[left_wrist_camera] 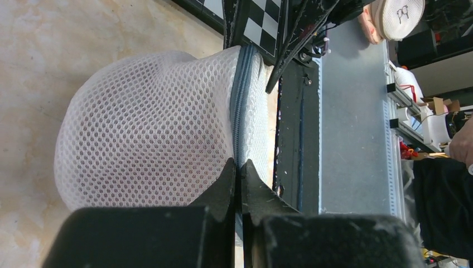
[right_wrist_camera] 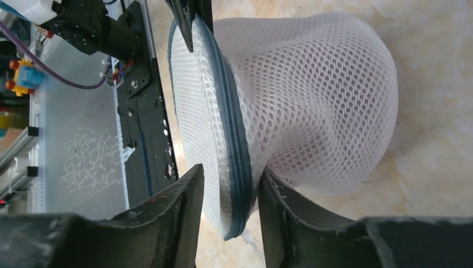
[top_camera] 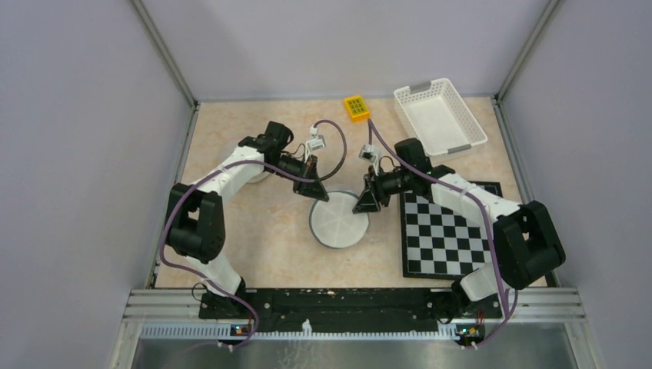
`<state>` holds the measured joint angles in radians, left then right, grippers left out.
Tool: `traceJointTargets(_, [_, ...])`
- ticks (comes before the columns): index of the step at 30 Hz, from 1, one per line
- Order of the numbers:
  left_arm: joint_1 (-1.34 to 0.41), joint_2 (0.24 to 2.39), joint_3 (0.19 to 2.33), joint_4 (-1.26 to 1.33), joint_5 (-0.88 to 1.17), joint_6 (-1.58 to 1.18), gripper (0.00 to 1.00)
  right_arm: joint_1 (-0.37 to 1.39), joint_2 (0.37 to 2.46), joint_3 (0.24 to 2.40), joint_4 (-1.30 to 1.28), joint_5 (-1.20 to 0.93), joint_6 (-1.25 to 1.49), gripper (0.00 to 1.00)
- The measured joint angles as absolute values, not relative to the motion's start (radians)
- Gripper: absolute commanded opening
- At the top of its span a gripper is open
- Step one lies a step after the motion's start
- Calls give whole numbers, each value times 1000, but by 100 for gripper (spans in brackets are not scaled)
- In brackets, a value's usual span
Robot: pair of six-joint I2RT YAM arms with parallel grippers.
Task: Unzip the laundry bag and remove the bra
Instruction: Unzip the laundry bag at the center of the board.
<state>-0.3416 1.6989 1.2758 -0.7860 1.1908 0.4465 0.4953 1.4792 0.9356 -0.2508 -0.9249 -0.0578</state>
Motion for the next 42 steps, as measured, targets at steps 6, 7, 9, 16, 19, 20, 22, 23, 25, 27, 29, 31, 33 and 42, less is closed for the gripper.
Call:
traceJointTargets(6, [-342,1700,1275,-722,1143,384,35,495,1479,929,-197,-926,34,0])
traceJointTargets(7, [-342,1699,1273,-695,1116,361,43,495,1479,924,-183,-926,63,0])
traceJointTargets(9, [-342,1694,1264,-637,1052,317,57,495,1479,920,-161,-925,118,0])
traceJointTargets(16, [-342,1570,1233,-556,819,270,95,495,1464,907,-88,-884,359,0])
traceJointTargets(19, [-342,1449,1216,-535,749,298,98,494,1457,907,-47,-864,480,0])
traceJointTargets(20, [-347,1403,1201,-522,729,316,98,492,1457,906,-32,-855,522,0])
traceJointTargets(22, [-371,1317,1161,-511,686,353,99,486,1457,896,-1,-842,604,0])
traceJointTargets(23, [-398,1272,1134,-506,658,380,99,483,1457,891,12,-837,642,0])
traceJointTargets(25, [-474,1199,1074,-501,606,433,99,474,1457,869,57,-834,722,0])
traceJointTargets(27, [-544,1147,1014,-501,576,484,99,466,1457,842,105,-836,790,0])
traceJointTargets(29, [-613,1101,945,-498,550,540,99,459,1458,816,144,-839,846,0])
traceJointTargets(31, [-667,1064,879,-499,526,592,99,453,1458,799,171,-841,890,0])
traceJointTargets(33, [-714,1037,829,-499,498,645,99,450,1458,793,197,-846,921,0])
traceJointTargets(42, [-845,1028,764,-385,352,752,93,448,1458,751,285,-866,1039,0])
